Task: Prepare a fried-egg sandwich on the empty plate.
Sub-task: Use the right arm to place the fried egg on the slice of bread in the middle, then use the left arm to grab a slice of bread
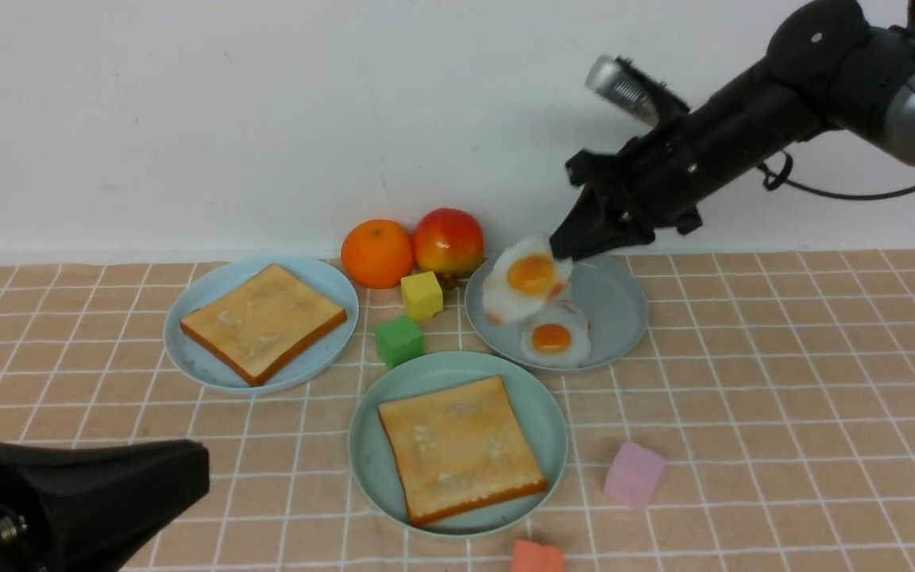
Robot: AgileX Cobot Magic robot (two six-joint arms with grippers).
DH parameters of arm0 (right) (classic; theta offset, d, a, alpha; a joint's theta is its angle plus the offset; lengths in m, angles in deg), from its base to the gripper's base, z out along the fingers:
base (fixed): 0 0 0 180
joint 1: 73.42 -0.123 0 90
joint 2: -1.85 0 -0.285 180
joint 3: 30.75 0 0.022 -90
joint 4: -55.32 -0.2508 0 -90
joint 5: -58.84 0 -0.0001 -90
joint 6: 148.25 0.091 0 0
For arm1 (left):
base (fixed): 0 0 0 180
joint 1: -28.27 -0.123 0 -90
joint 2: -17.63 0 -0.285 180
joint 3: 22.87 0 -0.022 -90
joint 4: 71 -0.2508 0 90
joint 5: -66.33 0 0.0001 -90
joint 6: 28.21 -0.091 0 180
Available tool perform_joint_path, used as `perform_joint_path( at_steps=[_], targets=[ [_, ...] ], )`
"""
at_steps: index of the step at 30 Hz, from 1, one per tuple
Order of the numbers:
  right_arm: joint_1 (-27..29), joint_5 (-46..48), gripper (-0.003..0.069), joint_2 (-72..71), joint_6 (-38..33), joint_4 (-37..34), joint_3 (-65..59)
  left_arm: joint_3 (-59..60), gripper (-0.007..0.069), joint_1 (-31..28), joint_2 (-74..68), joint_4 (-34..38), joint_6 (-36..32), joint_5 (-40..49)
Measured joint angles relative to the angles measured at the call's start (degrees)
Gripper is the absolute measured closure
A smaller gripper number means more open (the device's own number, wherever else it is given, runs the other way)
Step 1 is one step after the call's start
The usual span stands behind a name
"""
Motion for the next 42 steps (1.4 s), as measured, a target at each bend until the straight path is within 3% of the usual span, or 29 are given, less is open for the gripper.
perform_joint_path(
  at_steps=[7, 18, 23, 24, 28, 30, 33, 37, 42],
  targets=[
    [-7.57, -10.91, 0.0594, -4.09, -0.85, -3.33, -15.99, 0.00, 0.0595, 0.00, 0.00, -4.51, 0.00, 2.78],
    [-8.82, -16.46, 0.0575, -0.89, 0.08, -6.32, -19.65, 0.00, 0.0594, 0.00, 0.00, -5.85, 0.00, 3.98],
    [-8.82, -16.34, 0.0445, -0.04, 0.49, -4.99, -19.65, 0.00, 0.0594, 0.00, 0.00, -5.85, 0.00, 3.98],
    [-8.82, -16.06, 0.0375, -0.04, 0.49, -4.57, -19.65, 0.00, 0.0593, 0.00, 0.00, -5.85, 0.00, 3.98],
    [-8.42, -14.22, 0.0227, -1.36, 1.80, 0.09, -19.65, 0.00, 0.0587, 0.00, 0.00, -5.55, 0.68, 4.84],
    [-7.72, -12.44, 0.0218, -3.57, 3.37, 3.70, -19.65, 0.00, 0.0587, 0.00, -0.55, -5.21, 2.30, 5.20],
    [-6.36, -8.70, 0.0274, -10.52, 6.12, 13.50, -19.65, 0.00, 0.0587, 0.00, -4.24, -5.08, 6.12, 5.25],
    [-6.08, -4.05, 0.0446, -21.03, 9.05, 24.48, -19.65, -1.27, 0.0587, 0.00, -13.39, -5.46, 7.52, 5.71],
    [-6.08, -1.38, 0.0652, -33.40, 12.57, 28.28, -21.50, -10.01, 0.0627, -0.69, -27.46, -7.76, 5.66, 9.69]
  ],
)
